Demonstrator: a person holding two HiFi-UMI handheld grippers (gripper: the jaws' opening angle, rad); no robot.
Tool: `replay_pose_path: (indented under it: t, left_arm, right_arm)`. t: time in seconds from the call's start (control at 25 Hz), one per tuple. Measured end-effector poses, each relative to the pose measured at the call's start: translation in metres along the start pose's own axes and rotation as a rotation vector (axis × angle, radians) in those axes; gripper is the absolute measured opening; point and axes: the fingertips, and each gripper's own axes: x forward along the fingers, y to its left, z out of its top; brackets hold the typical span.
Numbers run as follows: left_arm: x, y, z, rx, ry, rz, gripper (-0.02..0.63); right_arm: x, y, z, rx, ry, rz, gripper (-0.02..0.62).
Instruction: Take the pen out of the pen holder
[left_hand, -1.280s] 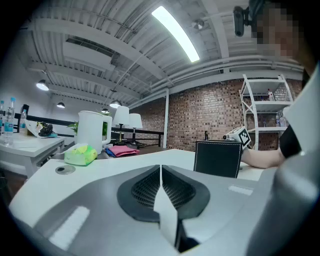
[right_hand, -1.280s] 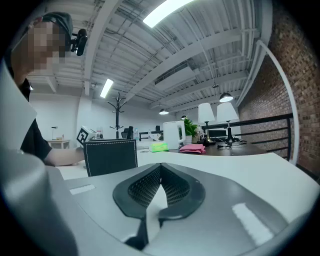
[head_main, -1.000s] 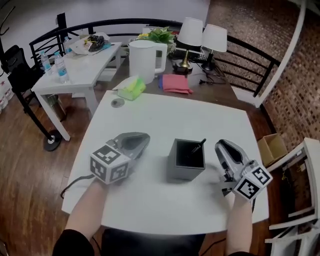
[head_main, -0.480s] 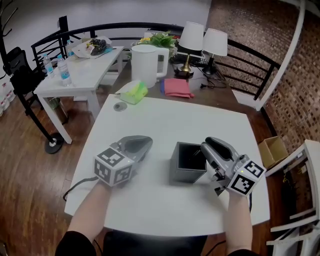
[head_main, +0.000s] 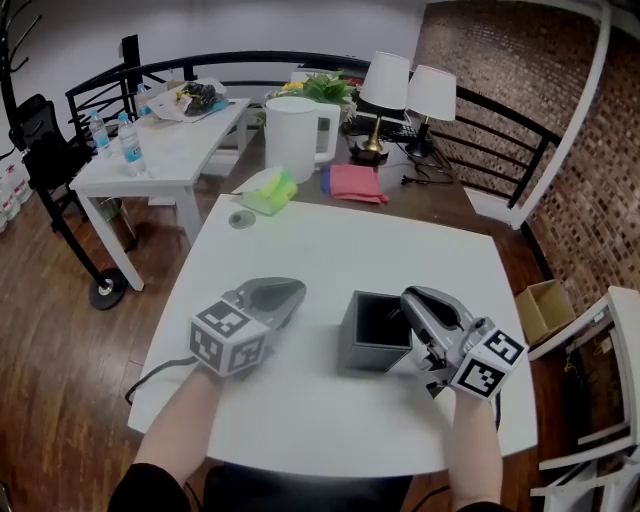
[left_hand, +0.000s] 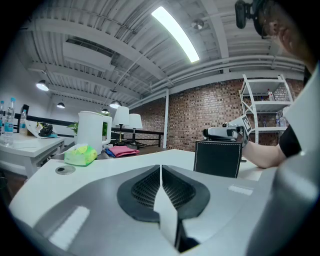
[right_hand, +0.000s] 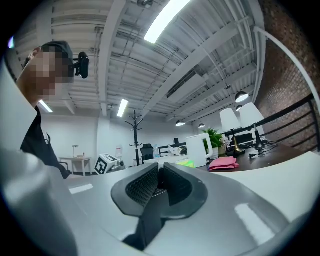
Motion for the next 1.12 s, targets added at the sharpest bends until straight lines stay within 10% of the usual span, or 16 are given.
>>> replay_pose_path:
  t: [1.12]
  left_arm:
    - [0.0, 0.001, 0.0, 0.003, -0.001, 0.003, 0.012]
  right_arm:
    - [-0.028, 0.027, 0.089, -0.03, -0.239, 0.065, 0.038]
